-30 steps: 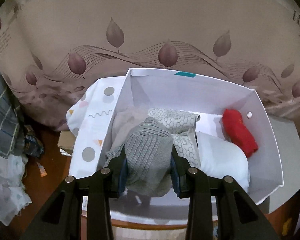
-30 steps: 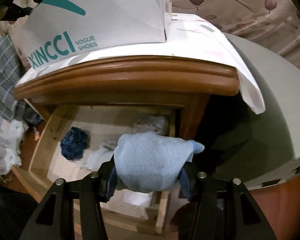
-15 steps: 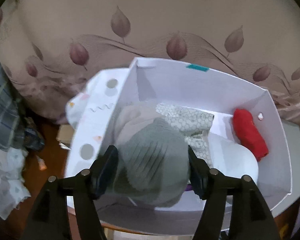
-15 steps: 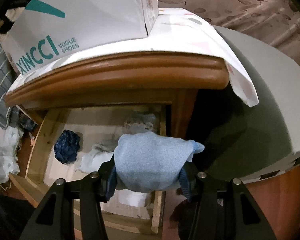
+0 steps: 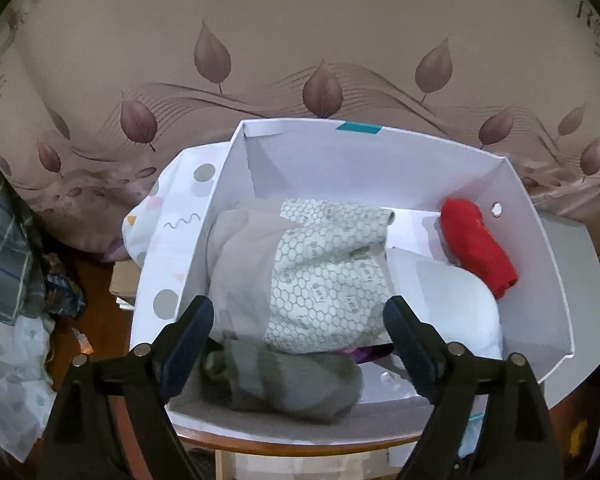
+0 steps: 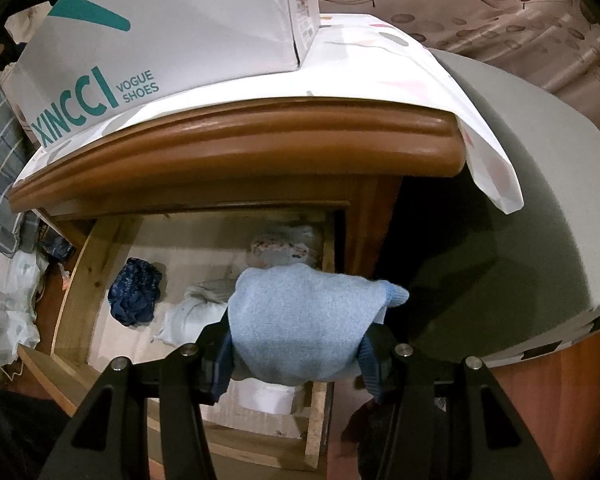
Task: Take underwear out of drawer
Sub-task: 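Withdraw the left gripper from the box back over the drawer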
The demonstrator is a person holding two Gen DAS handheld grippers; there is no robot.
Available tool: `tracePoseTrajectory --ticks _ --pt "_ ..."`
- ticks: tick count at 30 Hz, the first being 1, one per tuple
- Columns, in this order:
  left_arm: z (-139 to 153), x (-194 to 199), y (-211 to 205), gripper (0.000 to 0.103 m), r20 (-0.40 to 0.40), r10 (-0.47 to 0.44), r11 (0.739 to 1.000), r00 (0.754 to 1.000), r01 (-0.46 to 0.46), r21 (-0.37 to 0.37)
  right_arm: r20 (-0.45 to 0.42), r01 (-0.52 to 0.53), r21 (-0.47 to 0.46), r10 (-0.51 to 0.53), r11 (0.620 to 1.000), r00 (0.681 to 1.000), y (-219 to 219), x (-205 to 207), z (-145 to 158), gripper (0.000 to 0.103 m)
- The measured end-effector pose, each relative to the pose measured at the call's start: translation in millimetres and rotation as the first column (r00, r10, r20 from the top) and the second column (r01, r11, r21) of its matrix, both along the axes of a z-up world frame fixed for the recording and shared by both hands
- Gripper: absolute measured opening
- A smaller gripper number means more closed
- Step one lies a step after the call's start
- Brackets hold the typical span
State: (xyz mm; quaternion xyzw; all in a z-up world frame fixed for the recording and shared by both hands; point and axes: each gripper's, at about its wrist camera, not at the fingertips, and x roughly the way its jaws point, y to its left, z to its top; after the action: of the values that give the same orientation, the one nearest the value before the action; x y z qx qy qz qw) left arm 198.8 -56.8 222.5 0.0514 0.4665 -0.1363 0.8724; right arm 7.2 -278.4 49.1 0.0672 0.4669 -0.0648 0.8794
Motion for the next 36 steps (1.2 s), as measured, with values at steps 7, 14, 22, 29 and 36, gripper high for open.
tracePoseTrajectory --ticks 7,14,22,29,36 --pt "20.0 -16.2 8.8 0.086 0.065 0.001 1.000 0.998 0.000 -0.018 0.003 0.004 -0.018 -0.004 1.000 1.000 0.7 -0.6 0.6 0.052" --pt "30.7 -62.1 46.1 0.086 0.186 0.075 0.997 0.980 -0.072 -0.020 0.007 0.016 -0.027 -0.016 0.999 1.000 -1.1 -1.4 0.4 0.052" --pt "-13.3 -119.2 93.0 0.088 0.264 0.120 0.988 0.957 -0.142 0.067 0.023 0.016 -0.075 -0.015 0.997 1.000 1.1 -3.4 2.5 0.052" --pt "-75.1 -137.4 128.3 0.088 0.200 0.212 0.971 0.957 -0.229 0.068 0.043 0.032 -0.117 -0.028 0.993 0.999 0.8 -4.3 14.3 0.052" --pt "-118.2 -144.4 150.5 0.088 0.190 0.305 0.942 0.933 -0.325 0.085 0.053 0.047 -0.142 -0.039 0.989 0.998 0.7 -7.0 42.2 0.052"
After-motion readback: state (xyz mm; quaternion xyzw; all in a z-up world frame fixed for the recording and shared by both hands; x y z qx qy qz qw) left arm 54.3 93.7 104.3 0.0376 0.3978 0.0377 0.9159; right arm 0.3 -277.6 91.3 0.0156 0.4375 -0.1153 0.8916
